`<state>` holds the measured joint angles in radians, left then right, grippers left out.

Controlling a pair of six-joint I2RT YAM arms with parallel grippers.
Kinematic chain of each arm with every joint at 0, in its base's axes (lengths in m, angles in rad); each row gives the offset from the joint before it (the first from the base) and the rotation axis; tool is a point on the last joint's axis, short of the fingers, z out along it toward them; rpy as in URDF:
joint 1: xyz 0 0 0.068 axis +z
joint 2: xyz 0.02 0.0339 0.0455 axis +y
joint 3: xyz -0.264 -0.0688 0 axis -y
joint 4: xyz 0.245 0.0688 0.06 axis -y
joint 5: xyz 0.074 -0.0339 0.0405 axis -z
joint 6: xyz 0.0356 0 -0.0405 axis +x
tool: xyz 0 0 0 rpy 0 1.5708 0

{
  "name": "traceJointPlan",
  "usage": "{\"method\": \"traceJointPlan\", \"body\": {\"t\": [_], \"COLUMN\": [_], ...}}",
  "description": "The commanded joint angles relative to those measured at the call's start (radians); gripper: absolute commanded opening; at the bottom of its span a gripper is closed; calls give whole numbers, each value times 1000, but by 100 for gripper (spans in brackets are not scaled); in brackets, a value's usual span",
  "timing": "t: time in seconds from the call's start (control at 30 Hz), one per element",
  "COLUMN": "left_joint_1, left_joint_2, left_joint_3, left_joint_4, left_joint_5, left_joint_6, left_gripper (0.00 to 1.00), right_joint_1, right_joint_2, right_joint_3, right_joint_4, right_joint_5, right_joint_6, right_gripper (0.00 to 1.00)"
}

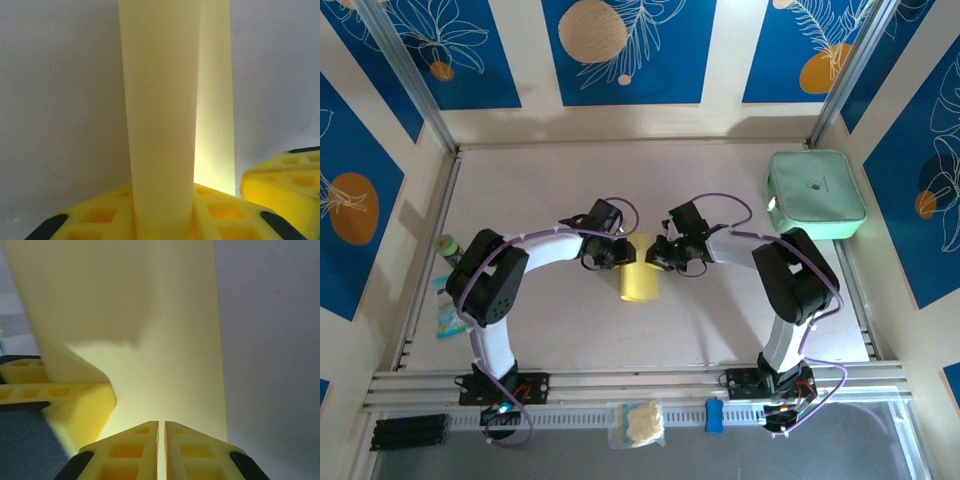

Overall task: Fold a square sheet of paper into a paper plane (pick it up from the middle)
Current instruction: Hold the square sheet of paper at the center of the table.

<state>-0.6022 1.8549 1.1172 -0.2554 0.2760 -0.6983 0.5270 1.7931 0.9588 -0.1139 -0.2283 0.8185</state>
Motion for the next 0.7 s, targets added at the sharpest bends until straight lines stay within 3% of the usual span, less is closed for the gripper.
{"method": "traceJointPlan", "body": {"t": [0.0,0.17,0.37,0.67], "left_joint_1": [7,8,8,6], "left_joint_2": [20,14,-24,-78], "left_joint_3": [-6,0,46,14], "left_joint_4": [-39,-64,-227,-209], "left_joint_5": [-23,-40,-202,-133], "left_joint_6": [20,23,69,30], "left_gripper": [29,33,51,75], "right_joint_1": [12,19,25,30], "right_joint_2": [29,72,113,119], "right_joint_3": [30,49,78,93], "right_joint_4": [-85,-111,-158,-125], "right_joint_5": [33,36,50,5], "right_joint_6": [4,7,26,52], "right_gripper": [12,12,12,12]}}
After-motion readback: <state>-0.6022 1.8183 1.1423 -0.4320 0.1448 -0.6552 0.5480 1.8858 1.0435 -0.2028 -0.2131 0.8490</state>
